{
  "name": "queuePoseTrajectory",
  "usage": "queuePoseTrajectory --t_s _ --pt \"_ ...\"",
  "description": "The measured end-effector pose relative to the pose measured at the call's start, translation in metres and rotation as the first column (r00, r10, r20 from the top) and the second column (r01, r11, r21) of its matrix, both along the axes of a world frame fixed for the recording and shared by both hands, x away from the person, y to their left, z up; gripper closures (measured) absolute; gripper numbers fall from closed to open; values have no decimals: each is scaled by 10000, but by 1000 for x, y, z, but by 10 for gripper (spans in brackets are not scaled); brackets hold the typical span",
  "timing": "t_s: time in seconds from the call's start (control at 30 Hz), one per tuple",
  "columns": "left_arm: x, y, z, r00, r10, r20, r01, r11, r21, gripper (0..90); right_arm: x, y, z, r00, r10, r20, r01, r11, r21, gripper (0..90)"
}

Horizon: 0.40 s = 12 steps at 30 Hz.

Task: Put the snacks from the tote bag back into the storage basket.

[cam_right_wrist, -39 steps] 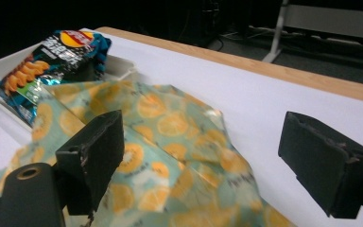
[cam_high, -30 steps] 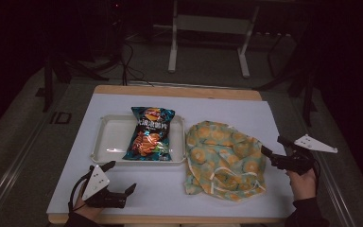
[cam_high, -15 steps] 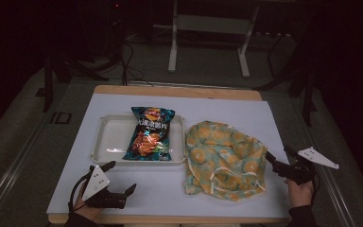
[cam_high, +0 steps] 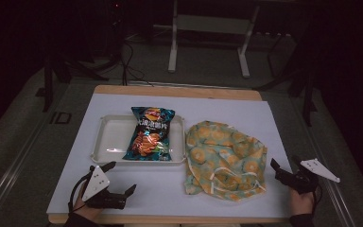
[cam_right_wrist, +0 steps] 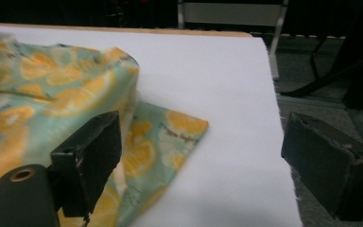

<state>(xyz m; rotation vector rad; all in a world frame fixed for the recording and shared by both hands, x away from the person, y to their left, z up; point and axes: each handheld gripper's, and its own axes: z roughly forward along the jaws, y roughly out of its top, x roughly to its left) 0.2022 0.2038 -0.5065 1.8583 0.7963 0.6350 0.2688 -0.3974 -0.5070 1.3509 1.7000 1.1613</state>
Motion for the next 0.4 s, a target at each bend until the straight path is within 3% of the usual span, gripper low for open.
queuePoseTrajectory --t_s 0.23,0.4 --pt "0 0 0 10000 -11 -7 11 10000 22 2 3 -5 -11 9994 -103 -320 109 9998 184 135" --pt "0 0 0 10000 -5 -21 5 10000 15 2 3 -5 -10 9996 -90 -260 93 9999 125 135"
